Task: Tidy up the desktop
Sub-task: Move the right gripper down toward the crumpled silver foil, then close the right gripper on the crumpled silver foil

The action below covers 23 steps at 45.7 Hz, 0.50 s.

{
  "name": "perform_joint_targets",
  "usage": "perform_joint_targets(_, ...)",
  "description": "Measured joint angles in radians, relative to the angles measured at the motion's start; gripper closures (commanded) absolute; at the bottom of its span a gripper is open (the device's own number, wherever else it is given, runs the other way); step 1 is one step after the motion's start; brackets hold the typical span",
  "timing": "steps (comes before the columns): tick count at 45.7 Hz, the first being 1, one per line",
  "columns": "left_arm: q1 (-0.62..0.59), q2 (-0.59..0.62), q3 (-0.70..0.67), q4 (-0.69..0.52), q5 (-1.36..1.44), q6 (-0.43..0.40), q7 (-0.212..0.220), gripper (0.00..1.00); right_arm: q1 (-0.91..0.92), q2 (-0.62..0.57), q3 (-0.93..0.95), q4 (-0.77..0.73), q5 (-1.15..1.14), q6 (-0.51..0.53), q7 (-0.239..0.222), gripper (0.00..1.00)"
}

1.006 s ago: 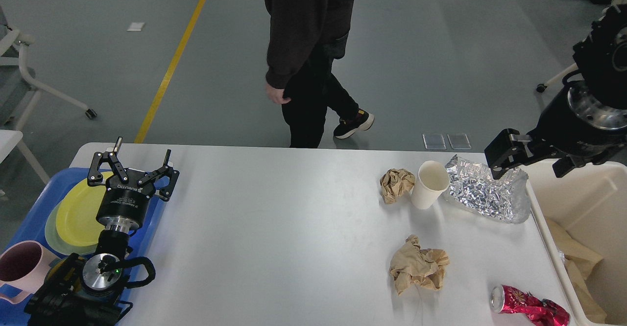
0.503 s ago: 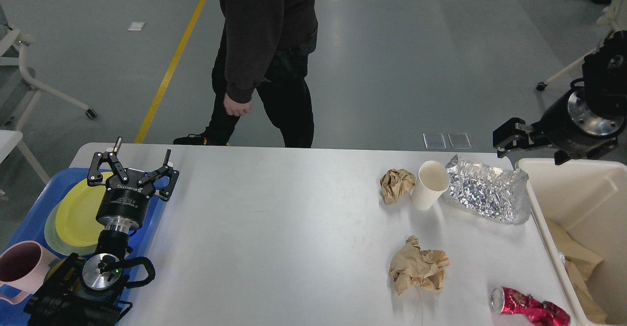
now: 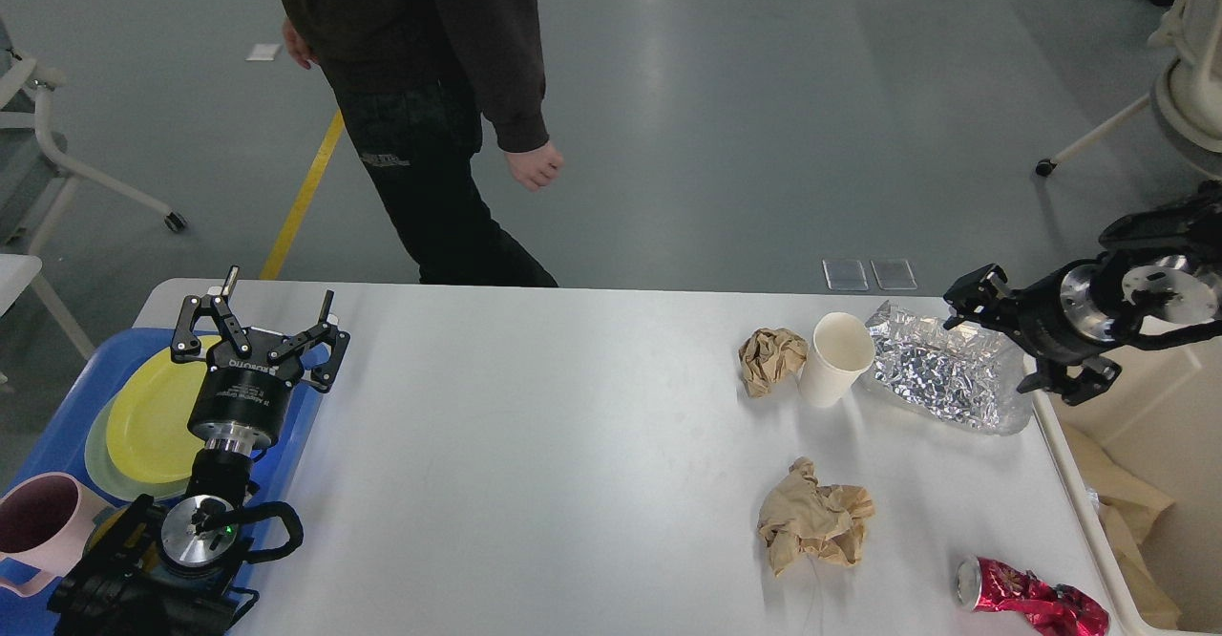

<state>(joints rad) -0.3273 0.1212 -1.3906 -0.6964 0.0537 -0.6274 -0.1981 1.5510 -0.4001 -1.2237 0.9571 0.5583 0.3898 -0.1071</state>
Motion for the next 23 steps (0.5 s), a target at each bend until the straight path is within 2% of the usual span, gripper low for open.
perform_joint_targets(9,0.0,0.0,0.0,0.0,0.0,0.0,0.0,0.04,-0.236,0.021,0.153,-0.199,0.178,-0.007,-0.003,0.02)
perform_joint_targets(13,0.0,0.0,-0.001,0.0,0.0,0.0,0.0,0.04,-0.316,0.027,0.224,-0.264,0.201,-0.046,-0.013,0.02)
perform_joint_targets(23,0.0,0.0,-0.001,0.0,0.0,0.0,0.0,0.04,-0.445,0.08,0.35,-0.358,0.207,-0.179,-0.087,0.03)
